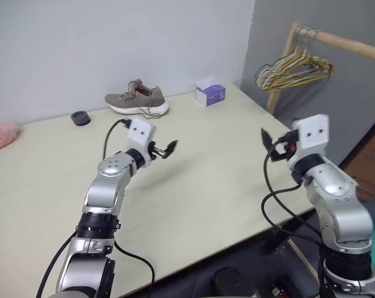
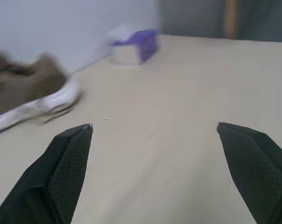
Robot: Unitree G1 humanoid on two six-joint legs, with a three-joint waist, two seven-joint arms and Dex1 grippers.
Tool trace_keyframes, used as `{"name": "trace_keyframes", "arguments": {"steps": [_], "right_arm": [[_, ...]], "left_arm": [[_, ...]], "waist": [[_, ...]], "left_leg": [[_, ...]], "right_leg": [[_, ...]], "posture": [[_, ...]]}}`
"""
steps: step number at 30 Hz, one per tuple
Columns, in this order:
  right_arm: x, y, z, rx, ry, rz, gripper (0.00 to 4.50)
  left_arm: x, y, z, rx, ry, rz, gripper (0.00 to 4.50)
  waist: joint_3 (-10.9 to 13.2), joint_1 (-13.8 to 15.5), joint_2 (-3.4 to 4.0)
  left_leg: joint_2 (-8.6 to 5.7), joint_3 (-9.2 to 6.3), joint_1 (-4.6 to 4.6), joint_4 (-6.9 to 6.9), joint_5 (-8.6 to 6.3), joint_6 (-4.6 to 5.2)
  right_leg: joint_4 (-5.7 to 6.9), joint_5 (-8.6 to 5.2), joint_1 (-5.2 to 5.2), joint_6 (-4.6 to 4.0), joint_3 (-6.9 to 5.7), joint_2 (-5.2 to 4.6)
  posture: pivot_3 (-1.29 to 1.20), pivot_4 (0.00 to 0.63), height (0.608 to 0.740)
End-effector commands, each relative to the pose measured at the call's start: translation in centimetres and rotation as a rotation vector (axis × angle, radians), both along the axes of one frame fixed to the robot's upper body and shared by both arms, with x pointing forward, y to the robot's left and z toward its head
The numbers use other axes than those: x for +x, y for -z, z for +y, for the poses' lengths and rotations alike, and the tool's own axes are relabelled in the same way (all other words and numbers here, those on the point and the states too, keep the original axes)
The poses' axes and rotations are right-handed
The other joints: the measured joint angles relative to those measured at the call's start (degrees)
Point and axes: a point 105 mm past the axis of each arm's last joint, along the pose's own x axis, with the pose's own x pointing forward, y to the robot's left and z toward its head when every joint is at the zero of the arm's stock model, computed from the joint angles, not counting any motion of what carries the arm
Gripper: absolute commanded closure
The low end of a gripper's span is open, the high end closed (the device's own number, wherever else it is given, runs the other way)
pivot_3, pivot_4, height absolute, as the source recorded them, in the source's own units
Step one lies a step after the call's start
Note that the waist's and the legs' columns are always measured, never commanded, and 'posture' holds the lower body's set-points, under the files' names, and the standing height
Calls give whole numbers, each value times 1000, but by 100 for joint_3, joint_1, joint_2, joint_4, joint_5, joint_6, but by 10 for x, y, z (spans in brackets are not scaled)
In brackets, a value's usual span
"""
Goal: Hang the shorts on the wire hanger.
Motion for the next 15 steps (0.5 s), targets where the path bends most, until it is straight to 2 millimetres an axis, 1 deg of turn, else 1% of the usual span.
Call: {"name": "trace_keyframes", "arguments": {"steps": [1, 4, 7, 8, 12, 15], "right_arm": [[5, 2, 20, 53, -92, -44, 44], [14, 19, 28, 68, -104, -12, 44], [21, 42, 28, 100, -89, 53, 44], [22, 46, 28, 100, -90, 61, 44], [31, 58, 26, 114, -95, 98, 44], [37, 58, 26, 118, -108, 97, 44]], "left_arm": [[-9, -9, 37, -48, -201, -56, 0], [-24, 3, 48, -36, -242, -53, 0], [-40, 19, 61, -35, -310, -24, 0], [-44, 22, 64, -35, -327, -20, 0], [-62, 36, 75, -93, -404, 6, 0], [-72, 43, 79, -107, -435, 13, 0]], "waist": [[-5, 124, -7], [-4, 346, -6], [-5, 631, -8], [-5, 730, -8], [-7, 1083, -10], [-7, 1246, -10]], "left_leg": [[3, -2, 1, -1, 0, 0], [4, -5, -1, -3, -1, -1], [4, -6, -9, -3, -1, -3], [4, -6, -17, -2, -1, -3], [3, -6, -29, 0, -1, -5], [3, -4, -27, -1, -2, -5]], "right_leg": [[0, 1, -1, -1, -1, 0], [1, 17, -5, -29, -5, 1], [0, 24, -12, -41, -7, 1], [0, 27, -20, -47, -6, 1], [0, 34, -32, -57, -9, 0], [3, 38, -32, -64, -9, 1]], "posture": [[-239, 0, 740], [-195, 0, 740], [-155, 0, 740], [-155, 0, 740], [-113, 0, 740], [-91, 0, 740]]}}
